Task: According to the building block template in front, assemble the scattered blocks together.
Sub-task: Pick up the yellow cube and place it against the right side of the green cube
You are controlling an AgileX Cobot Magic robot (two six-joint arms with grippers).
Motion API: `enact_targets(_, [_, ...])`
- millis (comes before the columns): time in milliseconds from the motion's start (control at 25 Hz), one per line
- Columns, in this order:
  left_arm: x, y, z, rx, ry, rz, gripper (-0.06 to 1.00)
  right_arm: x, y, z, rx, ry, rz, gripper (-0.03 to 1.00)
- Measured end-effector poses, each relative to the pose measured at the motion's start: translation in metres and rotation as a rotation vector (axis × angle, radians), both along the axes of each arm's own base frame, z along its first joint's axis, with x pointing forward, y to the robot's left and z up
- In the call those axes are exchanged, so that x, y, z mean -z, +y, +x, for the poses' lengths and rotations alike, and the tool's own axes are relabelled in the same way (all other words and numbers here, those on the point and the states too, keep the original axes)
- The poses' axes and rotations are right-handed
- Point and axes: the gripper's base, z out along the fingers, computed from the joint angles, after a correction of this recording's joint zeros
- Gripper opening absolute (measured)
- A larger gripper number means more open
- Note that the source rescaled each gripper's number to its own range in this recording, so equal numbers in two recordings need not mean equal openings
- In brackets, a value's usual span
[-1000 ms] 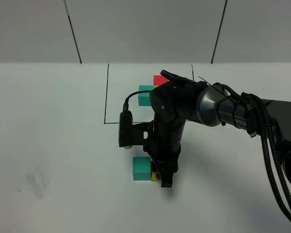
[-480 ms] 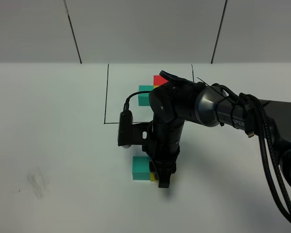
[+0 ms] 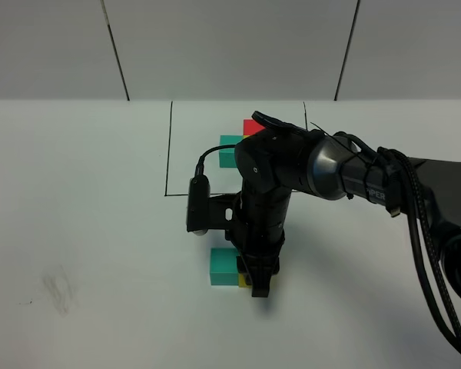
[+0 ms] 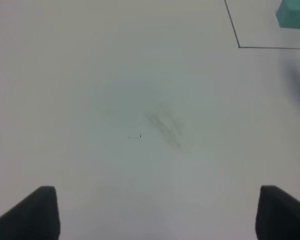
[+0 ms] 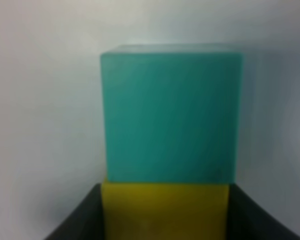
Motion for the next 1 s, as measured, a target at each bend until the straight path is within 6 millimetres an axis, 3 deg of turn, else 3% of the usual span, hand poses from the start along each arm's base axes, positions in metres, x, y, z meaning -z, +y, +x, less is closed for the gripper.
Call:
enact_targets(360, [0.0,0.0,0.0,0.0,0.0,0.0,0.95,-0.002,0.002,0.003,0.001,0.017,-0.023,0.27])
enact_targets(480, [0.0,0.0,0.0,0.0,0.0,0.0,0.95,-0.002,0.002,0.003,0.017,0.017,-0.027,0.4])
enact_targets(720, [0.0,0.0,0.0,0.0,0.0,0.0,0.95,-0.003,0.002,0.003,0.071,0.023,-0.028,0.77])
enact_targets(840, [0.0,0.0,0.0,0.0,0.0,0.0,0.95,-0.014,0.002,0.002,0.13,0.01,-0.013,0.83])
enact_targets(1000, [0.0,0.0,0.0,0.0,0.0,0.0,0.95,-0.047,-0.005,0.003,0.296,-0.029,0.017,0.84])
